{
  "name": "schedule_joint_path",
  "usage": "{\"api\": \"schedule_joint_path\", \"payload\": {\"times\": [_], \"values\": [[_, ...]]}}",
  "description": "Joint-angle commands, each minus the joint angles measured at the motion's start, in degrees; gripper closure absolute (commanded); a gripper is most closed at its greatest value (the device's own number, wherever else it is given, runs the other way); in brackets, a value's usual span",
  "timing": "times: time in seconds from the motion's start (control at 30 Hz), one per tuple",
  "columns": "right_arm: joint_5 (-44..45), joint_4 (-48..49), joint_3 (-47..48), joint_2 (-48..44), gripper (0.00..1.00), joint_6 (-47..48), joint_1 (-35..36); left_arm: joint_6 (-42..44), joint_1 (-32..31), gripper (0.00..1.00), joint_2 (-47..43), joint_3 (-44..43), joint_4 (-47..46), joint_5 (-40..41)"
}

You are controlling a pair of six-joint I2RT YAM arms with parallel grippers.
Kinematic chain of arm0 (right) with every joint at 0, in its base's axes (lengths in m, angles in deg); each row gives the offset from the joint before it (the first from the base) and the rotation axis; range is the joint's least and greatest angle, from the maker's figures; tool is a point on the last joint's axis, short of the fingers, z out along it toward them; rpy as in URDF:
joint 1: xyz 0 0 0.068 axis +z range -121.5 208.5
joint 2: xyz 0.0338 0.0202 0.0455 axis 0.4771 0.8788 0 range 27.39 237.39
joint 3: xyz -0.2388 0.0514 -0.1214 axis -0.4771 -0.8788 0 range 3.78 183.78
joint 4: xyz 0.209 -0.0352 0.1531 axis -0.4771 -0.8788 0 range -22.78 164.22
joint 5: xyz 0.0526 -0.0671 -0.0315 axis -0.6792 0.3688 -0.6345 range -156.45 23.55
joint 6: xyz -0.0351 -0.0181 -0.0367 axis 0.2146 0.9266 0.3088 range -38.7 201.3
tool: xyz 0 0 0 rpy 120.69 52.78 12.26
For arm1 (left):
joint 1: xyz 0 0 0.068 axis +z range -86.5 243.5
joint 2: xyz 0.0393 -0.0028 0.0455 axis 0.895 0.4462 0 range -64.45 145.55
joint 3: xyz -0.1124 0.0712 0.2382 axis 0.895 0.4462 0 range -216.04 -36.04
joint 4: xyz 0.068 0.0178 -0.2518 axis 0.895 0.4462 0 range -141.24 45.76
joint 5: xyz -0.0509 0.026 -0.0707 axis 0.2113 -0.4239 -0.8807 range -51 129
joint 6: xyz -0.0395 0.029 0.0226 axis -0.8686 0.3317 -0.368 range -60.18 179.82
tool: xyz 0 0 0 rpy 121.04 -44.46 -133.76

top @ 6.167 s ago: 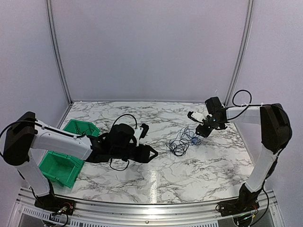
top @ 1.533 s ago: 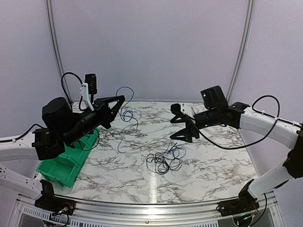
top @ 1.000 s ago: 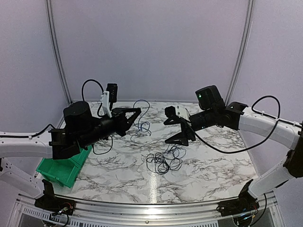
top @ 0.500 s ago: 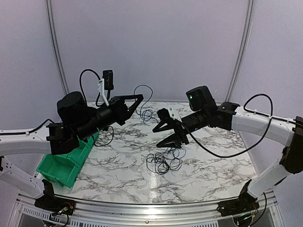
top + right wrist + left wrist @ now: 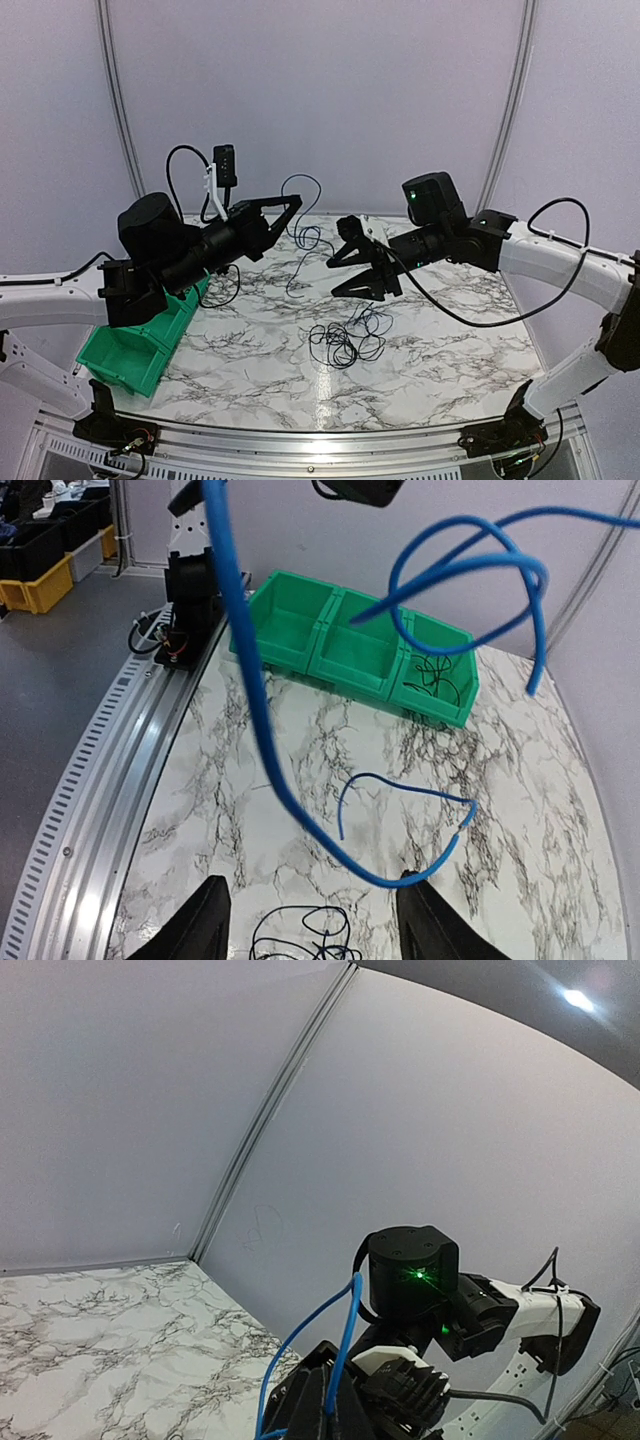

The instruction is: Untangle the cables

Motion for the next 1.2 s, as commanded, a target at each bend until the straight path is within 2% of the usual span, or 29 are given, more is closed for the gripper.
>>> {"api": "schedule_joint_path", "payload": {"times": [0.0, 0.17, 0.43, 0.6, 0.73, 0.9, 1.03, 1.17], "values": [[8.8, 0.5, -1.5, -2.9, 0.42, -0.2, -0.1, -0.9, -0.2, 1.0, 0.4, -1.1, -3.2, -1.0], [12.7, 0.8, -0.4, -2.3, 0.41, -0.9, 0.0, -1.6, -0.2, 1.0, 1.4, -1.3, -4.1, -1.2], [13.3, 2.2, 2.1, -1.3, 0.31, -2.4, 0.0, -2.6, -0.2, 1.0, 2.5, -1.7, -5.1, -1.7], [9.2, 1.4, 2.8, -1.2, 0.31, -1.7, 0.2, -2.6, -0.2, 1.0, 2.7, -1.6, -5.3, -1.5], [0.7, -0.2, 3.7, -1.0, 0.43, -0.8, 0.4, -2.6, -0.2, 1.0, 3.2, -1.6, -5.6, -1.4], [-2.5, -0.4, 4.5, -0.2, 0.73, -1.2, 0.4, -2.6, -0.2, 1.0, 3.9, -1.6, -6.0, -1.4], [-2.5, -0.2, 4.2, -0.6, 0.8, -1.3, 0.3, -2.5, -0.2, 1.0, 4.3, -1.6, -6.3, -1.2], [-2.5, 0.0, 3.9, -1.3, 0.95, -1.5, 0.4, -2.5, -0.2, 1.0, 4.7, -1.6, -6.4, -1.0]]}}
